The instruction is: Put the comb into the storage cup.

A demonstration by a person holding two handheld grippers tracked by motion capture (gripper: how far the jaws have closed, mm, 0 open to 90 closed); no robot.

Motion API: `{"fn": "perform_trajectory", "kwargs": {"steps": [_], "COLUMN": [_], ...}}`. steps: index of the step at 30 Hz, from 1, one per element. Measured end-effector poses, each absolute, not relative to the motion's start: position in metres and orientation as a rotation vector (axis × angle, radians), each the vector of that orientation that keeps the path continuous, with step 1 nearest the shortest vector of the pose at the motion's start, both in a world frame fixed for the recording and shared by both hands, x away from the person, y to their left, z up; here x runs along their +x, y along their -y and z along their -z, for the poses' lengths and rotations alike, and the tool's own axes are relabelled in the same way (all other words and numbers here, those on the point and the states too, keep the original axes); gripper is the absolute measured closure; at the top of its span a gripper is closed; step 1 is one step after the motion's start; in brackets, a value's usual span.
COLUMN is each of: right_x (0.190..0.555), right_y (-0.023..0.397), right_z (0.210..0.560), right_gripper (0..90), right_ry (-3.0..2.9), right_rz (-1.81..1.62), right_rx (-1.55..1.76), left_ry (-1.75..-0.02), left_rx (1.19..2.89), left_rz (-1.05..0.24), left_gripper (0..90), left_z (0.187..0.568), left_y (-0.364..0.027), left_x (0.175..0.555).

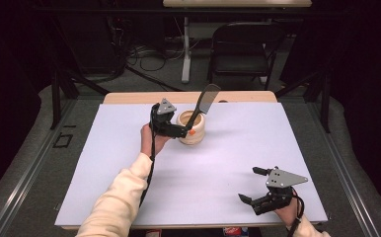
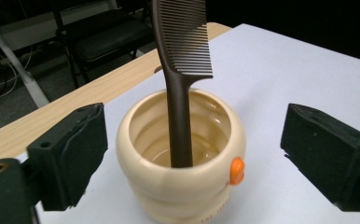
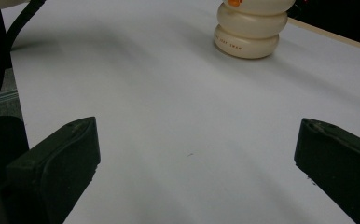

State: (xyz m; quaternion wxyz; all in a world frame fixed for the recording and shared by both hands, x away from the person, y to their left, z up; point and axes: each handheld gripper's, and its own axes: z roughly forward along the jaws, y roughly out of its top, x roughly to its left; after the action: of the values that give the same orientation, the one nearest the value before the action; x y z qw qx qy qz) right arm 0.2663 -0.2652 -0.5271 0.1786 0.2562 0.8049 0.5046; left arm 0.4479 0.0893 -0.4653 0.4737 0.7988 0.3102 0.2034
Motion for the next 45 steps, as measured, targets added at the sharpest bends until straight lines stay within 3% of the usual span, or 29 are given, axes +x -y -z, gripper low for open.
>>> {"fn": "perform_trajectory", "kwargs": {"steps": [8,45], "right_x": [0.267,0.265], "right_y": [0.266,0.265], "right_z": [0.527,0.526], "right_gripper": [0.0,0.0], "right_ry": [-2.278,-2.277], "right_rz": [-1.425,-1.42], "right_rx": [0.724,0.717], "left_ry": [-0.787,-0.83], "left_rx": [1.979,1.964], "left_rz": [-0.51,-0.533], "left_gripper": [0.3,0.0], "left_z": [0.468,0.485], "left_y": [-0.105,-0.145], "left_x": [0.435,0.377]}}
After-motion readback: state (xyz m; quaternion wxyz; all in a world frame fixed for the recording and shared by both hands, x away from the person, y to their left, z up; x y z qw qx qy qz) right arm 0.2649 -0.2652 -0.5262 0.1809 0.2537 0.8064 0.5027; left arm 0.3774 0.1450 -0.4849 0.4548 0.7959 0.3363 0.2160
